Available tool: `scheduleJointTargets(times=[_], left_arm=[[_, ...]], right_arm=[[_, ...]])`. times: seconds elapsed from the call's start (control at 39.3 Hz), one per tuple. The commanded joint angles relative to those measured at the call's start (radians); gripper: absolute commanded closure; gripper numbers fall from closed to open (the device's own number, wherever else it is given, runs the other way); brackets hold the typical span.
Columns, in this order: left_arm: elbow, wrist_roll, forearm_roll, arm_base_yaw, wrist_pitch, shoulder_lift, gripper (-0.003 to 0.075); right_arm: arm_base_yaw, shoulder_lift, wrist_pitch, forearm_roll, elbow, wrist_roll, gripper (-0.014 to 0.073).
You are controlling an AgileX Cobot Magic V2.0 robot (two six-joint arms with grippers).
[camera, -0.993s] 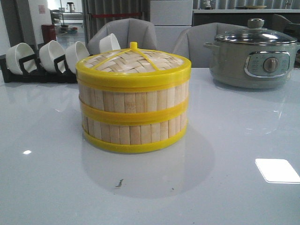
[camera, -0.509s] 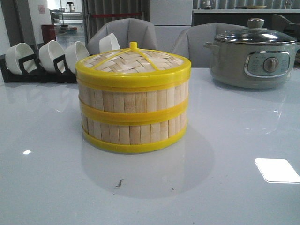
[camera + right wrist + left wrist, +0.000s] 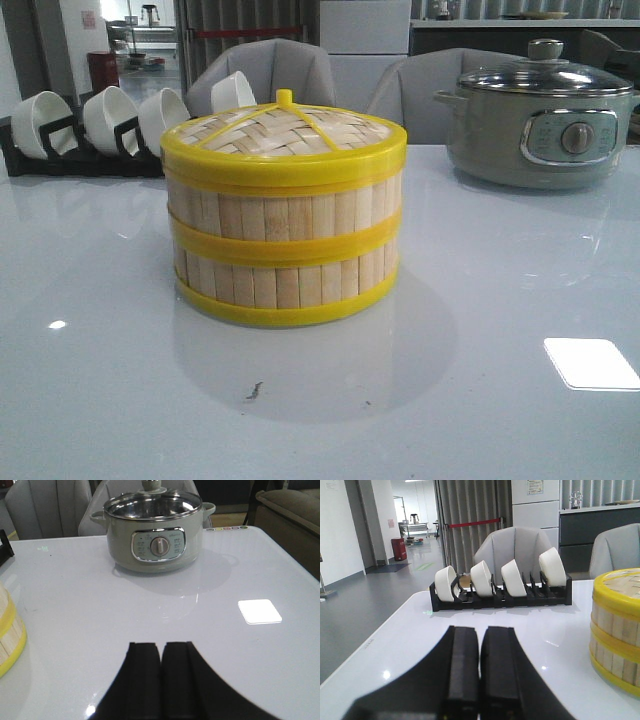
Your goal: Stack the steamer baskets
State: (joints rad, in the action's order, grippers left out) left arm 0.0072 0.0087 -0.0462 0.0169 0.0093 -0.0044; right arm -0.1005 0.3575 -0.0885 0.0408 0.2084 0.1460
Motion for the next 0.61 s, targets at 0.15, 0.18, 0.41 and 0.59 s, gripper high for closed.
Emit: scheduleJointTargets(times=[0.15,0.18,0.41,0.59], left_arm=[[0.000,-0.001,0.001,0.007,-0.076,-0.013,0.0631],[0.000,-0.001,0.001,0.007,-0.076,-0.013,0.0631],[0.000,-0.001,0.001,0.007,-0.076,-0.013,0.0631],[0.000,-0.001,0.001,0.007,-0.076,-0.013,0.0631]], right_arm=[[-0.009,-0.165,-0.046,0.044,-0.002,-0.009,0.0538],[-0.009,-0.182,-0.047,0.049,-0.013,-0.009,0.0538],[-0.009,-0.360,-0.031,0.026,-0.167,0.001,0.0538],[-0.007,-0.388,0.040,0.019,-0.224,0.001,0.0538]])
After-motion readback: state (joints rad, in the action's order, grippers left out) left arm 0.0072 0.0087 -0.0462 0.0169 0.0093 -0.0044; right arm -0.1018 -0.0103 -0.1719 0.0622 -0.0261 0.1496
